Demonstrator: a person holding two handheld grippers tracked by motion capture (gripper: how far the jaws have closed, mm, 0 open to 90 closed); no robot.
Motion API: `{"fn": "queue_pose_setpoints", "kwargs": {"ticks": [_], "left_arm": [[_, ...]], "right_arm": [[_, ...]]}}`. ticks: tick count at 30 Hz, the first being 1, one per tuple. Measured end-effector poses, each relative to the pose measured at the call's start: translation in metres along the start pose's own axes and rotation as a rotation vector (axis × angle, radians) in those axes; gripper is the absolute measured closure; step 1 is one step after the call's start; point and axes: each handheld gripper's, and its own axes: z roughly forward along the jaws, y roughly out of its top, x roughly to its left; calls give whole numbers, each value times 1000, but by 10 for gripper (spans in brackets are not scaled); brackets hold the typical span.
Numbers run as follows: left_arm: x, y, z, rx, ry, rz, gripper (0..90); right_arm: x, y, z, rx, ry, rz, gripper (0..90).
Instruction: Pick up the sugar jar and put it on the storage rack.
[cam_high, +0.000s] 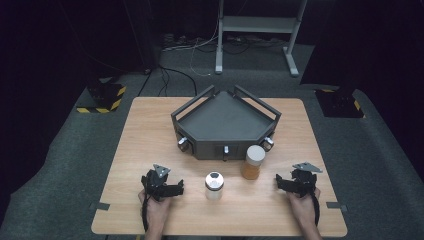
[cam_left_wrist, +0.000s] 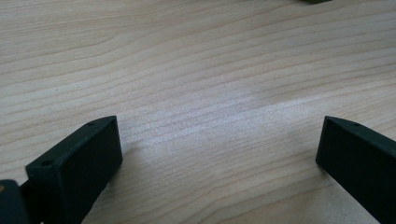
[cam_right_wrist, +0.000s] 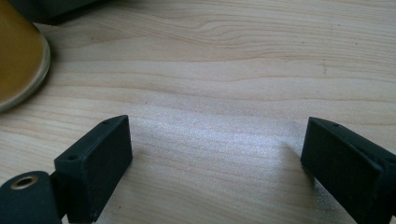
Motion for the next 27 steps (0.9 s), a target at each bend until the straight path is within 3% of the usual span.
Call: {"fn": "queue_pose_setpoints", "kwargs": {"ticks": [9, 27], "left_arm": [[6, 5, 5, 1, -23, 20, 4], [9, 6, 6, 1, -43, 39, 3]], "right_arm": [[-6, 1, 1, 2, 28, -29, 85], [-7, 1, 1, 0, 29, -23, 96]]}}
